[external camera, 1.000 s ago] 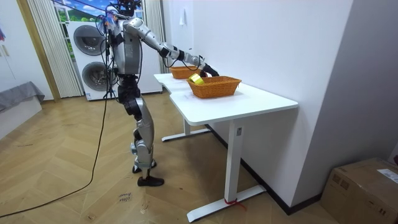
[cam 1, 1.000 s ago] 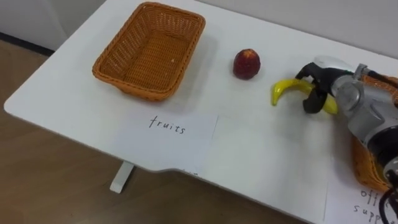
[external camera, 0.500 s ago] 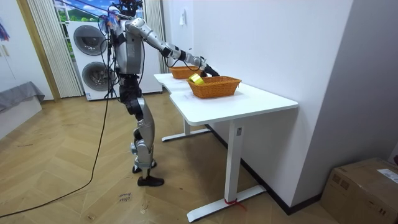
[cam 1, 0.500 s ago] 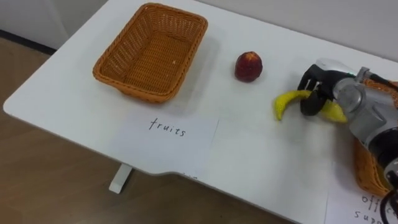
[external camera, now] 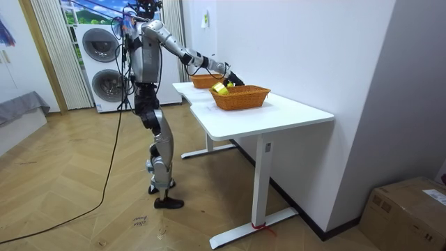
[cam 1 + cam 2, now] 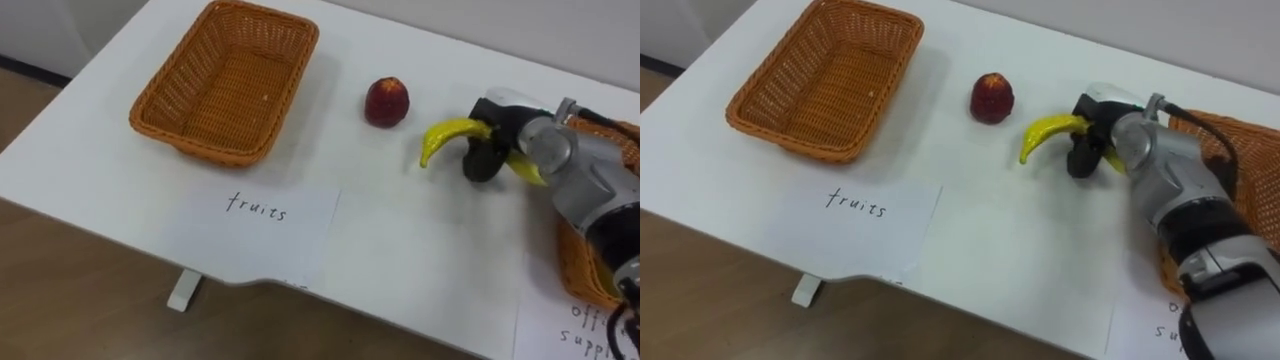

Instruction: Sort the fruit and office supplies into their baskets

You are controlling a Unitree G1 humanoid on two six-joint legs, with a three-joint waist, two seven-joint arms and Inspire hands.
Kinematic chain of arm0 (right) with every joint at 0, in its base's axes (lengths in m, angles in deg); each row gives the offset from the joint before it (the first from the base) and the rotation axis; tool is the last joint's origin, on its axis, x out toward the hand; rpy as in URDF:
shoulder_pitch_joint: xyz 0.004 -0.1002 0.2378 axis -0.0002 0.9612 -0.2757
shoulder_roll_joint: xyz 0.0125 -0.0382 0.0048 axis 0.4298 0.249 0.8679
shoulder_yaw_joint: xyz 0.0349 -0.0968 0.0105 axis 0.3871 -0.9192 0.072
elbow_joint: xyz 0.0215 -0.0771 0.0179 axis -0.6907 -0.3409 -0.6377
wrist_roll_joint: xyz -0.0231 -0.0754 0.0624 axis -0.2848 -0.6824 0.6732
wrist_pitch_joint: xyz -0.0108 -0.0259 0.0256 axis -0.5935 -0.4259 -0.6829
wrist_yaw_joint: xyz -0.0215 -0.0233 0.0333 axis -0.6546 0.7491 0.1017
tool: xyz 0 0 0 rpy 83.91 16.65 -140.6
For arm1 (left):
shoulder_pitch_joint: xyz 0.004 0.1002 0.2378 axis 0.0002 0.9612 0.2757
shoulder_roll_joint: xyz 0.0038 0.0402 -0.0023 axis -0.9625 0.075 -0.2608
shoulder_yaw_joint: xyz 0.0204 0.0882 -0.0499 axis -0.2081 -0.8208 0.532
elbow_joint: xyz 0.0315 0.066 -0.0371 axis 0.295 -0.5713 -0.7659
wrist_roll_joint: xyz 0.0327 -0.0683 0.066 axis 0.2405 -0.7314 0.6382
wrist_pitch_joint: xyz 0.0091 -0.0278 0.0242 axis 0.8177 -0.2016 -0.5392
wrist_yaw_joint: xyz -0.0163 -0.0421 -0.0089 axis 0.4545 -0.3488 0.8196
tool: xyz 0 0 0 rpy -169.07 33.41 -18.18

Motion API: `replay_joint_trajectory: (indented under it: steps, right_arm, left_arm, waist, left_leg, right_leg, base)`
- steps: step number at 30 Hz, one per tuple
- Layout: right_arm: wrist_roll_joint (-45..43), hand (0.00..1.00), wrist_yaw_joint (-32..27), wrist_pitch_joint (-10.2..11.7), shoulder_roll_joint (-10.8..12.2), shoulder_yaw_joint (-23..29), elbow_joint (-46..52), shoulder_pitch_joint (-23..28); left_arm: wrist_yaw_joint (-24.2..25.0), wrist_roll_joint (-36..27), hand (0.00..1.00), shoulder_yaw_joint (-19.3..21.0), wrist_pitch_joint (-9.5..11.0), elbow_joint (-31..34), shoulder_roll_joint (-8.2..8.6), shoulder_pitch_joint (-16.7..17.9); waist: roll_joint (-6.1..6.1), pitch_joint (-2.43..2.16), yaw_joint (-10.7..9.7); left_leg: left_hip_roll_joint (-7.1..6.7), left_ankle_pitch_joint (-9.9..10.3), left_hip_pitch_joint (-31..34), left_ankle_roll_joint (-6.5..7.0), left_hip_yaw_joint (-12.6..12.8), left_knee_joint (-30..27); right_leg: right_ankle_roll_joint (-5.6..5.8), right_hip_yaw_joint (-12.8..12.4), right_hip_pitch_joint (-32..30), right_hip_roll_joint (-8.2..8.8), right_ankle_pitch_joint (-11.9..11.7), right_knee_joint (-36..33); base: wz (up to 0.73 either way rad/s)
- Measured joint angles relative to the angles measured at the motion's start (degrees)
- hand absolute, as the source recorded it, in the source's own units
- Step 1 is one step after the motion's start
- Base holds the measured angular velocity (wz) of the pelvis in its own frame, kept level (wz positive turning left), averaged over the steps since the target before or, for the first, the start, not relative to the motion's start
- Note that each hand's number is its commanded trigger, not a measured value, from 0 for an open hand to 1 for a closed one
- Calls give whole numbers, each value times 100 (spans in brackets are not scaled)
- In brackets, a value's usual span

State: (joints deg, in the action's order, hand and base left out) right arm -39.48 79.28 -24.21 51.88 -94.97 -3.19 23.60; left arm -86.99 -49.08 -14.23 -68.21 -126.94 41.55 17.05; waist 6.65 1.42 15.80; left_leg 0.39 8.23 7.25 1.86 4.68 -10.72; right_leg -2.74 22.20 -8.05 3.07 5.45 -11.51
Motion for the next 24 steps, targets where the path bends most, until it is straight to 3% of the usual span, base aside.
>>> replay_joint_trajectory:
  steps: [5, 12, 21, 24]
  right_arm:
    - [-27, 100, 4, 61, 7, 11, 694, -1]
    - [-58, 100, 20, 83, 6, 316, 1323, 0]
    - [-23, 100, 30, 61, 48, 437, 2568, -1]
    - [-23, 85, 30, 58, 52, 437, 2786, -1]
  left_arm:
    - [-1, 0, 0, 110, 78, -7, -3, 86]
    - [4, 4, 0, 373, 95, -35, 13, 343]
    - [3, 68, 0, 538, 77, -147, 61, 491]
    - [4, 114, 0, 572, 68, -114, 57, 520]
  waist:
    - [12, -8, -138]
    - [87, -67, -190]
    - [77, -66, -199]
    - [85, -71, -148]
  left_leg:
    - [-8, -2, -89, 5, -14, 32]
    - [-17, -3, -201, 7, -9, 43]
    - [-19, -1, -279, 4, -21, 99]
    - [-32, -4, -279, 4, -42, 94]
  right_leg:
    - [9, 9, 97, 5, 5, 15]
    - [12, -14, 216, -6, 7, 77]
    - [17, -23, 327, -8, 13, 84]
    - [30, -12, 351, 2, 32, 90]
  base:
    - [2]
    - [0]
    - [0]
    - [5]
